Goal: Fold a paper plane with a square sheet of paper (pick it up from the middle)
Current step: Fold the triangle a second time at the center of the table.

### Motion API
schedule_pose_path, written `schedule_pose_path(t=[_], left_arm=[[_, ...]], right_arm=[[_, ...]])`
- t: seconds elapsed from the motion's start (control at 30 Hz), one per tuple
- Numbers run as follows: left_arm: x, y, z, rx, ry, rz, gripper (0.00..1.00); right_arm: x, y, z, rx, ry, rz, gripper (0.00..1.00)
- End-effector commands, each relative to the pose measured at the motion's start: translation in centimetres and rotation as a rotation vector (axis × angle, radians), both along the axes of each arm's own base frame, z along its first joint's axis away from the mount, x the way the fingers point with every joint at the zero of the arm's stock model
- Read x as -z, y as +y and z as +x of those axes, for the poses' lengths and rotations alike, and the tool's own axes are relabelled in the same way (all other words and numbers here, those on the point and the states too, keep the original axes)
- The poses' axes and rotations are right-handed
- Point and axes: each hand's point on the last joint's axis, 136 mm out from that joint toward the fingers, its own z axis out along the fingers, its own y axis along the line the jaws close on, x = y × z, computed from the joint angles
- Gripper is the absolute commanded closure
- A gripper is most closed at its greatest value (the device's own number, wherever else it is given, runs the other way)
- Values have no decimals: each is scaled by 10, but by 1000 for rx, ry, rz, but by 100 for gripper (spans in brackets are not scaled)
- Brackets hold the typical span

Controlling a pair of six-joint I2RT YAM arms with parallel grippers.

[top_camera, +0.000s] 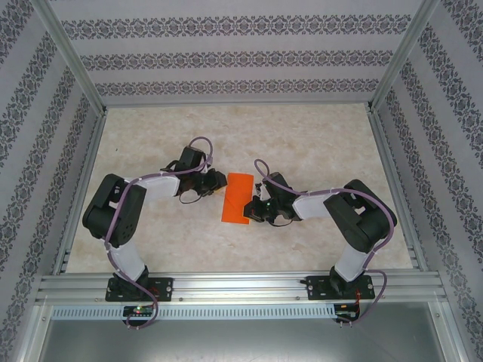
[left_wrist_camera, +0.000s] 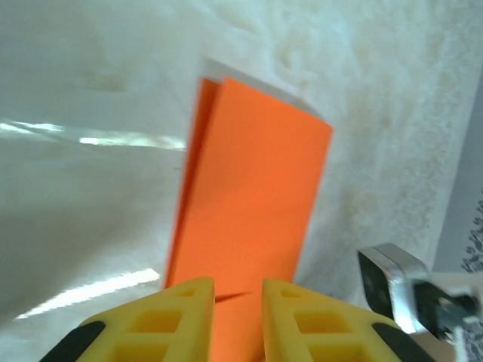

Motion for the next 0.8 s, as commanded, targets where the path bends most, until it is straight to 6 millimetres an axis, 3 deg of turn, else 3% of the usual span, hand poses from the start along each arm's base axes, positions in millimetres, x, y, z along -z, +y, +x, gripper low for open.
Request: schedule_pose_path(t=[0.0, 0.2, 0.43, 0.57, 0.77], left_arm=[[-13, -29, -14, 115, -28, -32, 75], [17, -51, -31, 155, 39, -54, 76], [55, -46, -38, 130, 107, -17, 77], [69, -38, -41, 108, 131, 34, 77], [74, -32, -45, 111, 145, 63, 78]], right_arm=[[57, -35, -40, -1, 153, -221, 99], [56, -34, -39, -1, 150, -218, 98], [44, -28, -32, 2, 123, -181, 98], [19, -17, -22, -2, 77, -134, 96], [-32, 7, -8, -31, -29, -40, 95]])
